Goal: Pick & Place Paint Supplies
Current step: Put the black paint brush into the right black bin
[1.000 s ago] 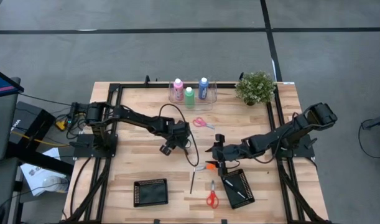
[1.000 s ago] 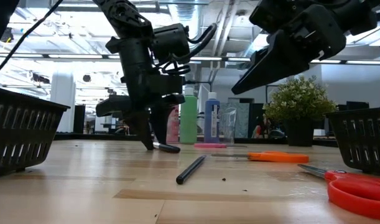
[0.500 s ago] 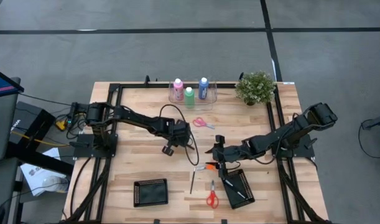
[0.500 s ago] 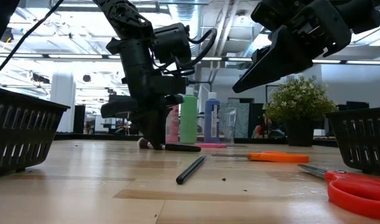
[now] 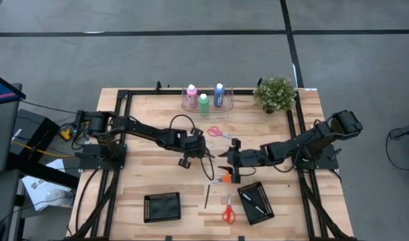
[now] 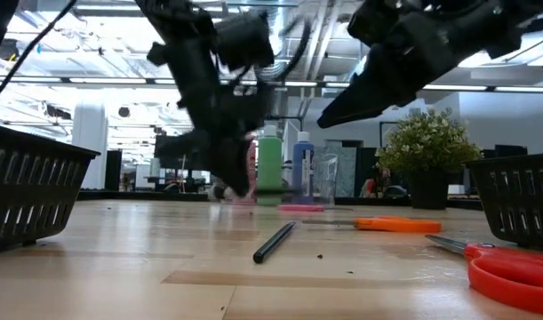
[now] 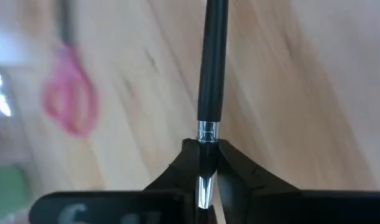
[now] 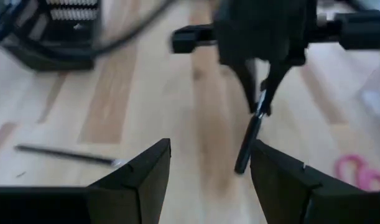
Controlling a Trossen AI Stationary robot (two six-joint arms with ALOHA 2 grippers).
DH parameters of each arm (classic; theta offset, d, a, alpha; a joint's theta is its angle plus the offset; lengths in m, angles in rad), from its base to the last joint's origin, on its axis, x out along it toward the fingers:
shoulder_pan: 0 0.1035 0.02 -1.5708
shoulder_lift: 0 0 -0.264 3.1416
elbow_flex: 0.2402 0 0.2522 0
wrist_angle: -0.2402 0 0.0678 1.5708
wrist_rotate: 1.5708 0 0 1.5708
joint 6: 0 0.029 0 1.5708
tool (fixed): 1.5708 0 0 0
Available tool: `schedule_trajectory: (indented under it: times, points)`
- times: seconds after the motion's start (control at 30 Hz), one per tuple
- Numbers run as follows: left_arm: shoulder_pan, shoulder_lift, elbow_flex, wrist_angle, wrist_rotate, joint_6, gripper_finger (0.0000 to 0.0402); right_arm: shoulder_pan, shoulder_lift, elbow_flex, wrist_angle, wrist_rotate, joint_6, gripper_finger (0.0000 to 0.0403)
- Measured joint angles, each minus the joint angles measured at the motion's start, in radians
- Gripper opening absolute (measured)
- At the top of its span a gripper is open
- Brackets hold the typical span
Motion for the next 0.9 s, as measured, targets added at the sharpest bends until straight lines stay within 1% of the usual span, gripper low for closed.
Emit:
schedule_trajectory:
  times: [0.07,0.17,0.27,0.33,0.4,0.47,0.57,0.63,0.7,0.73,0.8,0.9]
  points:
    - [0.0,-0.038,-0.013,0.01,-0.001,-0.023,0.0024,-0.008,0.0,-0.029,0.08,0.021,-0.019,0.0203]
    - [0.005,-0.115,-0.051,0.047,0.0,-0.04,0.0024,-0.012,0.0,-0.094,0.256,0.028,-0.054,0.0203]
    - [0.019,-0.212,-0.112,0.104,0.002,-0.066,0.0024,-0.012,0.0,-0.162,0.446,0.029,-0.083,0.0203]
    - [0.033,-0.276,-0.169,0.138,0.029,-0.092,0.0024,-0.011,0.0,-0.206,0.561,0.036,-0.105,0.0203]
    - [0.046,-0.347,-0.237,0.22,0.085,-0.128,0.0024,-0.008,0.0,-0.25,0.674,0.045,-0.126,0.0203]
    - [0.056,-0.415,-0.303,0.349,0.143,-0.17,0.0024,-0.009,0.0,-0.284,0.782,0.047,-0.148,0.0203]
    - [0.057,-0.48,-0.394,0.551,0.201,-0.233,0.0024,-0.017,0.0,-0.312,0.901,0.045,-0.181,0.0203]
    - [0.056,-0.49,-0.431,0.679,0.224,-0.268,0.0024,-0.03,-0.001,-0.311,0.942,0.04,-0.191,0.0203]
    - [0.053,-0.491,-0.466,0.758,0.233,-0.298,0.0024,-0.047,0.0,-0.309,0.947,0.025,-0.198,0.0203]
    - [0.053,-0.481,-0.468,0.815,0.236,-0.312,0.0024,-0.055,0.0,-0.304,0.953,0.021,-0.199,0.0203]
    - [0.053,-0.456,-0.48,0.877,0.236,-0.326,0.0024,-0.073,0.0,-0.301,0.966,0.011,-0.203,0.0203]
    - [0.053,-0.403,-0.479,0.971,0.239,-0.336,0.0024,-0.099,0.0,-0.293,0.99,-0.037,-0.207,0.0203]
